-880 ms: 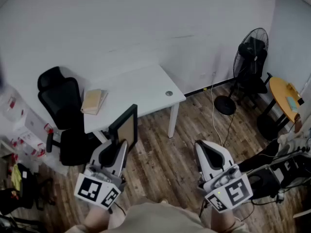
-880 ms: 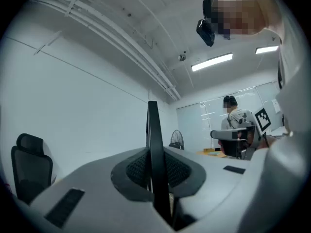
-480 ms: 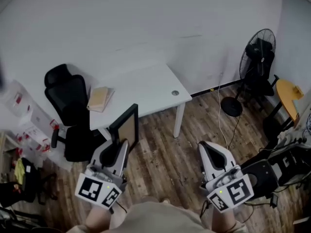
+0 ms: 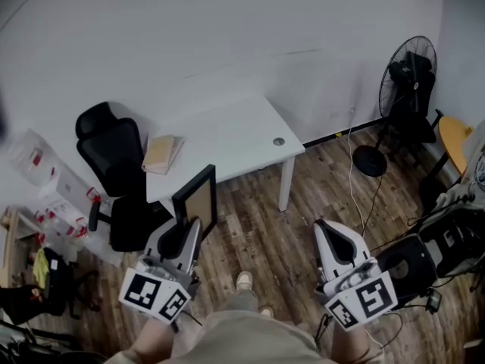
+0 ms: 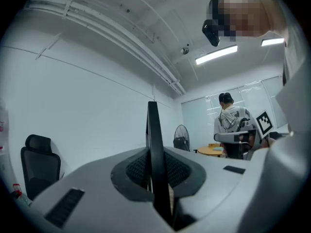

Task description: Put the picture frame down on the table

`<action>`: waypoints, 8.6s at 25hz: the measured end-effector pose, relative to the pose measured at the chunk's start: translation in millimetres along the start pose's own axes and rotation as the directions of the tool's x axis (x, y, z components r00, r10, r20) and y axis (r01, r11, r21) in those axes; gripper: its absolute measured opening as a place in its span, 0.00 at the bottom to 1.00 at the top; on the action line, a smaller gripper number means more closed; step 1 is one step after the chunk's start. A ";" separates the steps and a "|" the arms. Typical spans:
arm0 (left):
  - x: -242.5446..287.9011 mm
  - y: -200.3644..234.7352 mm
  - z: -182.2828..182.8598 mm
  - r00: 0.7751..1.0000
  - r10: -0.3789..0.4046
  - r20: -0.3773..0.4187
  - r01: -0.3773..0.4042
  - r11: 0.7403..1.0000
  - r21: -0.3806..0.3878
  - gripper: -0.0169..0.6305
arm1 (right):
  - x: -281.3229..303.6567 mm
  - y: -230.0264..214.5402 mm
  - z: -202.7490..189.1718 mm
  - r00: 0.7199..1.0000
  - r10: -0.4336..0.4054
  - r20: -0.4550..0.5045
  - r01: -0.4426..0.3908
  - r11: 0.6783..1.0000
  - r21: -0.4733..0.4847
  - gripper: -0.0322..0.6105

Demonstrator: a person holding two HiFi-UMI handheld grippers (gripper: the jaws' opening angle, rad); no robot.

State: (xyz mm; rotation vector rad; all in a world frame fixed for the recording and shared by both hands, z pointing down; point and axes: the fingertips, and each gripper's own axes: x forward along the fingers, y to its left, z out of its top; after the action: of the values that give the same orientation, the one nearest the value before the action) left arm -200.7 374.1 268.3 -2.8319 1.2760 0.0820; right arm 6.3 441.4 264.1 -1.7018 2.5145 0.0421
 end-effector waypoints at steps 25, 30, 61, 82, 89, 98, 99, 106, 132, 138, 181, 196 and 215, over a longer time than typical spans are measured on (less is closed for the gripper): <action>118.2 54.2 -38.6 0.997 -0.061 -0.055 0.056 0.995 -0.088 0.11 | 90.8 -80.4 -15.6 0.997 -0.042 -0.068 0.042 0.999 -0.002 0.09; 156.9 82.6 -49.4 0.992 -0.101 -0.069 0.095 0.991 -0.094 0.11 | 128.2 -97.0 -27.3 0.993 -0.077 -0.087 0.077 0.997 -0.001 0.09; 343.4 193.8 -96.4 0.970 -0.209 -0.124 0.190 0.971 -0.149 0.11 | 322.9 -190.3 -63.6 0.984 -0.097 -0.150 0.100 0.995 0.018 0.09; 507.2 177.9 -116.2 0.977 -0.084 -0.196 0.059 0.990 -0.130 0.11 | 408.0 -363.1 -106.5 0.972 0.048 -0.231 -0.026 0.995 0.097 0.09; 544.9 183.5 -120.5 0.977 -0.008 -0.215 -0.019 0.992 -0.122 0.11 | 442.8 -402.2 -117.6 0.960 0.118 -0.254 -0.092 0.990 0.111 0.09; 572.3 187.7 -126.3 0.970 0.089 -0.224 -0.114 0.988 -0.102 0.11 | 471.9 -430.7 -135.4 0.940 0.213 -0.266 -0.175 0.971 0.160 0.09; 575.0 186.7 -125.1 0.971 0.099 -0.217 -0.123 0.987 -0.100 0.11 | 475.9 -431.3 -139.2 0.934 0.228 -0.273 -0.189 0.968 0.163 0.09; 569.1 188.3 -127.0 0.961 0.149 -0.232 -0.173 0.981 -0.089 0.11 | 497.6 -421.3 -147.0 0.914 0.304 -0.269 -0.259 0.947 0.192 0.09; 579.5 280.9 -145.1 0.962 0.052 -0.269 -0.095 0.984 -0.150 0.11 | 565.5 -385.4 -154.9 0.925 0.191 -0.330 -0.150 0.978 0.144 0.09; 581.0 298.6 -157.6 0.959 0.023 -0.283 -0.075 0.982 -0.174 0.11 | 574.8 -376.0 -170.0 0.911 0.180 -0.370 -0.133 0.980 0.149 0.09; 735.1 406.2 -428.0 0.871 -0.154 -0.467 -0.212 0.740 -0.639 0.11 | 711.5 -412.1 -331.2 0.867 0.106 -0.486 -0.031 0.987 0.160 0.09; 737.3 439.5 -494.3 0.727 -0.061 -0.684 -0.288 0.877 -0.384 0.28 | 711.2 -413.3 -382.1 0.840 0.087 -0.535 0.035 0.976 0.214 0.09; 722.2 426.9 -424.5 0.746 0.020 -0.666 -0.197 0.961 -0.192 0.42 | 704.2 -398.0 -325.2 0.857 0.091 -0.508 -0.033 0.992 0.123 0.09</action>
State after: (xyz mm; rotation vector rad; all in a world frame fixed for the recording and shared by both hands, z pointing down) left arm -28.5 -470.8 642.9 -3.1158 1.6367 -0.9131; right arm 93.0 -384.5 529.6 -1.7698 2.8610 -0.6185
